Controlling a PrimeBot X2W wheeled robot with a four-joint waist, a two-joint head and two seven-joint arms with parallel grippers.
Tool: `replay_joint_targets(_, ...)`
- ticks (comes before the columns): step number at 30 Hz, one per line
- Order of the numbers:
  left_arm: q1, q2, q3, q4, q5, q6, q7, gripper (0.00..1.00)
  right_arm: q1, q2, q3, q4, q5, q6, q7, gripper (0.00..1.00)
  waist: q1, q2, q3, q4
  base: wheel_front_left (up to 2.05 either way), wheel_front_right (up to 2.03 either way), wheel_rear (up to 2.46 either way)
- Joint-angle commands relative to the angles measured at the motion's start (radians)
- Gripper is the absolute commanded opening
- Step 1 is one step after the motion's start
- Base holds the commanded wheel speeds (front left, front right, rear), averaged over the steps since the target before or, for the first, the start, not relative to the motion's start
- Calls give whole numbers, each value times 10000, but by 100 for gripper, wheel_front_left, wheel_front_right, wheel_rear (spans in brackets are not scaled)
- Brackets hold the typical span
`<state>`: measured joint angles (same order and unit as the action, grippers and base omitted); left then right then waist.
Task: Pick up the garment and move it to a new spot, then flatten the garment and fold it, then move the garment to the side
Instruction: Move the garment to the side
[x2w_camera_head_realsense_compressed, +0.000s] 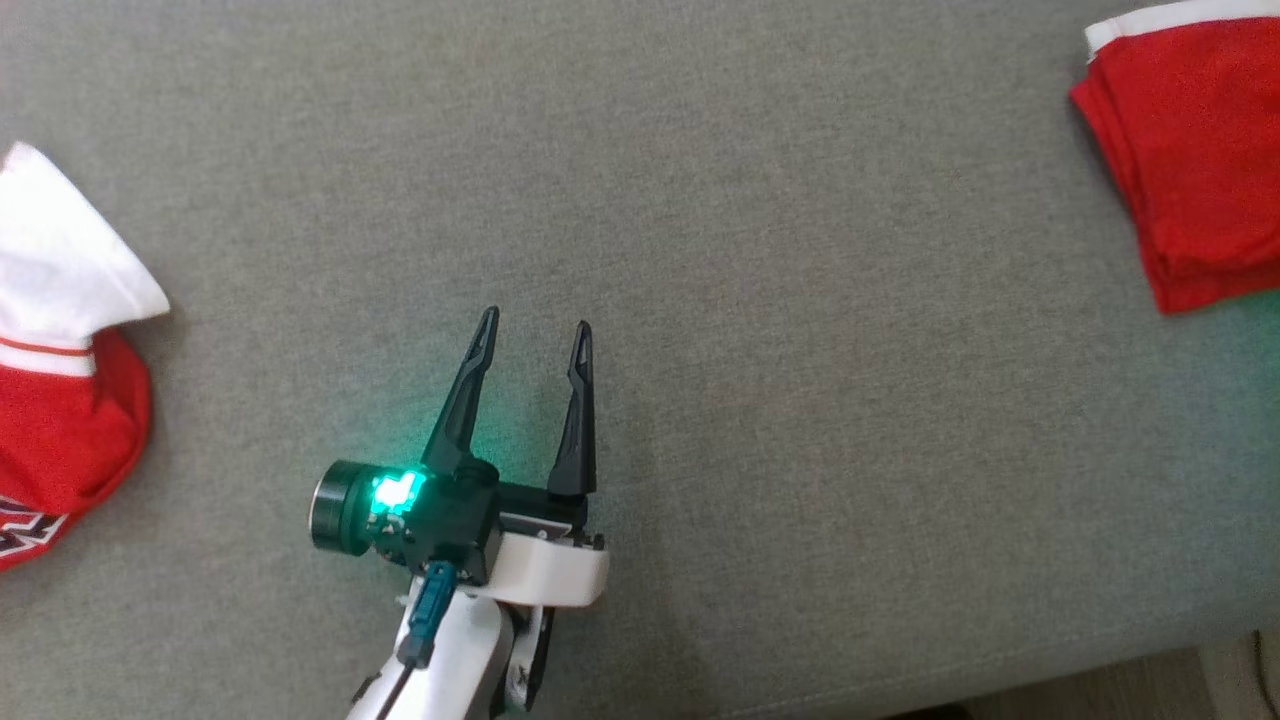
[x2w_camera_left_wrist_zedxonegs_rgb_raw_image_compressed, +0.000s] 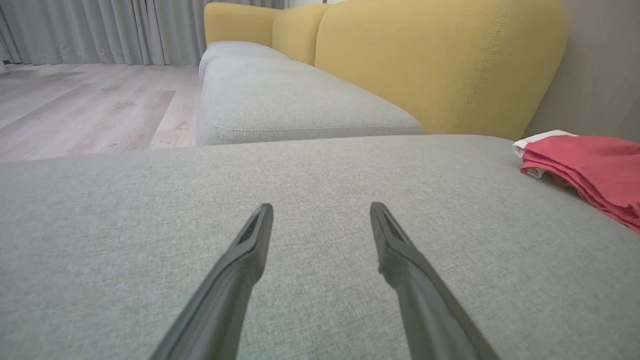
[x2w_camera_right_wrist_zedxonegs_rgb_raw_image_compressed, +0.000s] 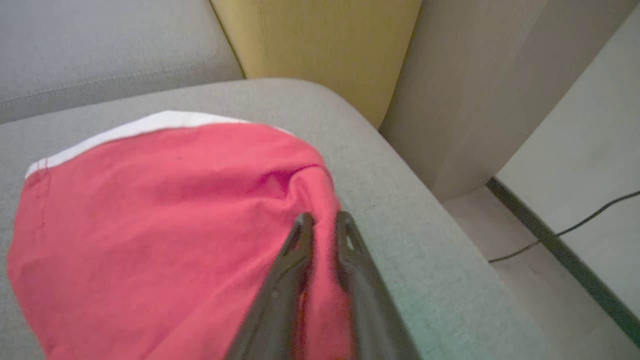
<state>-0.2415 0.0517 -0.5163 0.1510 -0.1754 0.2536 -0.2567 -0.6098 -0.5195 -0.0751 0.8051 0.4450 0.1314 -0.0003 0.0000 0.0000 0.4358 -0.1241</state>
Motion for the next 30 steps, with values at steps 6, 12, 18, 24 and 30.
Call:
replay_joint_targets(6,197,-15,202,-129,-109,-73,-51,100,-164,177,-321,-308,-1996,-7,-1928,100,0,0,-1040,215,0,0,0)
replay_joint_targets(12,996,-15,357,13,-445,-68,-51,100,771,1549,1142,-1288,-1974,-7,-2384,100,0,0,-2651,651,0,0,0)
replay_joint_targets(18,1971,-15,943,59,-941,-159,-51,100,2806,2554,3004,-2544,-1013,-7,-2550,100,0,0,-4124,1131,0,0,0)
replay_joint_targets(24,2745,-15,1617,-459,-1093,-158,-51,100,4967,3690,2889,-4625,-1269,-7,-2609,100,0,0,-4822,1313,0,0,0)
replay_joint_targets(30,3615,-15,2098,-1331,-629,-702,-51,100,7245,4126,2269,-6785,-1962,-7,-2612,100,0,0,-5325,1297,0,0,0)
